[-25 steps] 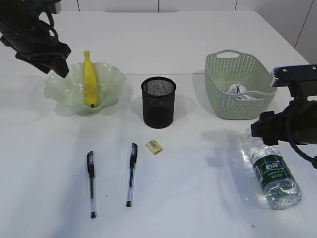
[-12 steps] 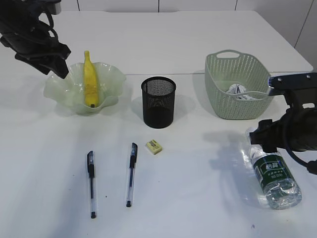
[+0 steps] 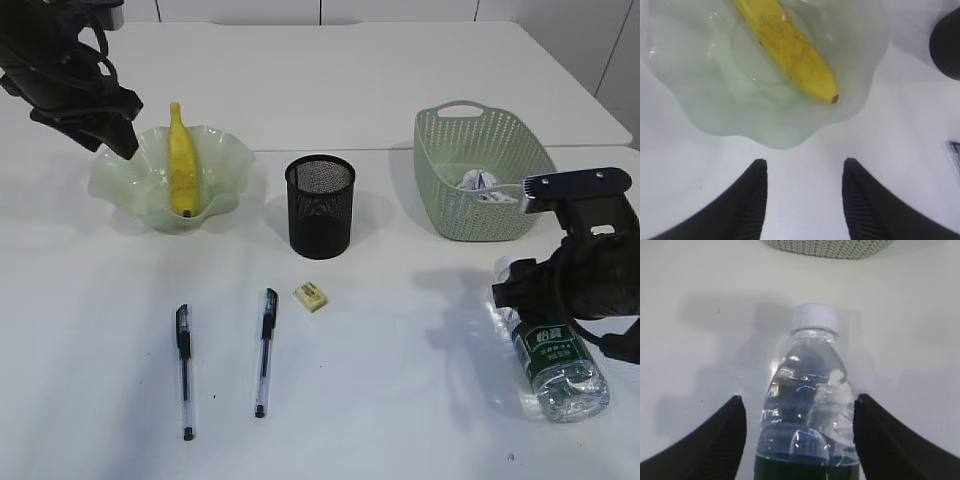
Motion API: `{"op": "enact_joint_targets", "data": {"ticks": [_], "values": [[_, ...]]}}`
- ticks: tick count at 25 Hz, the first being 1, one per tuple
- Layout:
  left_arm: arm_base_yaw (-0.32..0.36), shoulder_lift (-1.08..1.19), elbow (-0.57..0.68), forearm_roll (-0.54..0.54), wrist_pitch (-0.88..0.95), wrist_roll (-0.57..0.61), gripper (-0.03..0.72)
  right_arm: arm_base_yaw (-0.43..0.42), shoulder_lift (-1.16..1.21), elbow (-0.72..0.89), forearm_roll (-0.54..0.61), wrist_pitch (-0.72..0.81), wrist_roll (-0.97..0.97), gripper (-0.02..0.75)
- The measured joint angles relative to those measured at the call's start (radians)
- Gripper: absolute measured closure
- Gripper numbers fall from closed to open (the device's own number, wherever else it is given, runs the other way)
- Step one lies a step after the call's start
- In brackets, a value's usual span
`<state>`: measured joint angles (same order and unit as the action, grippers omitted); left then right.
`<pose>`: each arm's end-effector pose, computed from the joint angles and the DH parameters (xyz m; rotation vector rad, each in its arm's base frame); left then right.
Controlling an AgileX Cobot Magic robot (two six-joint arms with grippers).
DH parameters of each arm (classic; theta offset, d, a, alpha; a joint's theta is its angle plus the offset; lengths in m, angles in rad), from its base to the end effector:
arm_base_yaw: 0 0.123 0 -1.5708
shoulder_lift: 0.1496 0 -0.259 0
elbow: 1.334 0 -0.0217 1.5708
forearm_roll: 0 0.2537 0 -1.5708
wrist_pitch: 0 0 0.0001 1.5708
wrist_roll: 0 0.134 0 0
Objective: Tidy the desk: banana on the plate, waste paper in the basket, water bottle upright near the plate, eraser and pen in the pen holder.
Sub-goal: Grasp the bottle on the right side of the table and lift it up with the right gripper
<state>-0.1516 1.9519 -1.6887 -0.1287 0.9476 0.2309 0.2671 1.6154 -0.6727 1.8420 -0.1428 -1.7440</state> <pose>0.4355 -0.0807 0.2033 0.4428 2.6505 -0.1392 0.3095 0.0657 0.0964 -0.1446 2.4489 -0.0083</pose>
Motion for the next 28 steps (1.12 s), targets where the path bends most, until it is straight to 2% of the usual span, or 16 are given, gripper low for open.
{"op": "enact_joint_targets", "data": {"ticks": [14,28], "values": [[0.000,0.000,0.000,0.000,0.012,0.000,0.349,-0.026,0.089,-0.208,0.000,0.000,-0.028,0.237],[0.000,0.000,0.000,0.000,0.012,0.000,0.349,-0.062,0.132,-0.236,0.000,0.000,-0.059,0.238]]}}
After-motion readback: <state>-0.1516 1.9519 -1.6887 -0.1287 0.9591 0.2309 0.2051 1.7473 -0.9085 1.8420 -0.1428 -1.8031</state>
